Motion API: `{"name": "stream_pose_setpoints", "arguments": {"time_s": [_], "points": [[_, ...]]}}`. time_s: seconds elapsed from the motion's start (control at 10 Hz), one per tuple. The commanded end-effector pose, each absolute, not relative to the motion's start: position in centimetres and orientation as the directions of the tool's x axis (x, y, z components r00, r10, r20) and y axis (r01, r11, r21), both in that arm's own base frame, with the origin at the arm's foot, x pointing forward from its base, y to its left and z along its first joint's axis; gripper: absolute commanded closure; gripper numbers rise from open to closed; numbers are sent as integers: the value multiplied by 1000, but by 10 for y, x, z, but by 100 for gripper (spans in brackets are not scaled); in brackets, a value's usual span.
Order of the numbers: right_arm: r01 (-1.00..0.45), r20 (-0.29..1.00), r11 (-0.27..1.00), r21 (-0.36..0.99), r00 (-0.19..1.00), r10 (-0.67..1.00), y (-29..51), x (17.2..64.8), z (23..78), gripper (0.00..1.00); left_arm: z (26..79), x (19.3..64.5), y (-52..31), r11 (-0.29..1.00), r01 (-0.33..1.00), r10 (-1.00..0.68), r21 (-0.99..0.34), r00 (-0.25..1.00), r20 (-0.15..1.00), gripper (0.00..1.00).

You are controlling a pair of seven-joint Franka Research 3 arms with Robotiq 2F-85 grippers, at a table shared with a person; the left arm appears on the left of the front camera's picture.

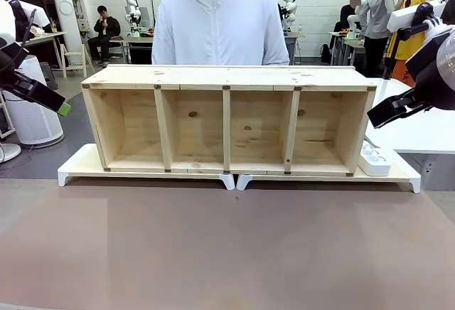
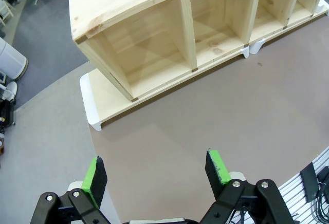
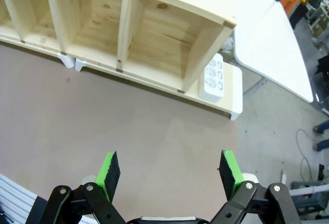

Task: Perform cable management.
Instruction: When the cord part of the Power Cable appears at the lower middle area of the table and stops, grasp the cord part of the Power Cable.

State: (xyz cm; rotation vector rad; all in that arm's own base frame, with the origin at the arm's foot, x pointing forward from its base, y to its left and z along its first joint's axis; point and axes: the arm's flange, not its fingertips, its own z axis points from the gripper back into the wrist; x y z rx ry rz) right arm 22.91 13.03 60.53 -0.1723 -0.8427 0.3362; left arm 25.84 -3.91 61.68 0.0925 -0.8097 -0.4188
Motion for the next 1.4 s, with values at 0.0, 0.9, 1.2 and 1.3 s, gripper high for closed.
{"name": "stream_pose_setpoints", "arguments": {"time_s": [0.0, 0.9, 1.2, 1.3], "points": [[-221, 701, 934, -280, 618, 356, 129, 230, 605, 0, 617, 258, -39, 915, 322, -397, 243, 613, 683, 0], [-221, 701, 934, -280, 618, 356, 129, 230, 605, 0, 617, 258, -39, 915, 322, -397, 243, 613, 683, 0], [-221, 701, 934, -280, 618, 356, 129, 230, 605, 0, 617, 258, -39, 915, 322, -397, 243, 613, 683, 0], [-221, 701, 934, -280, 618, 356, 129, 230, 605, 0, 617, 258, -39, 915, 322, -397, 243, 613, 683, 0]]}}
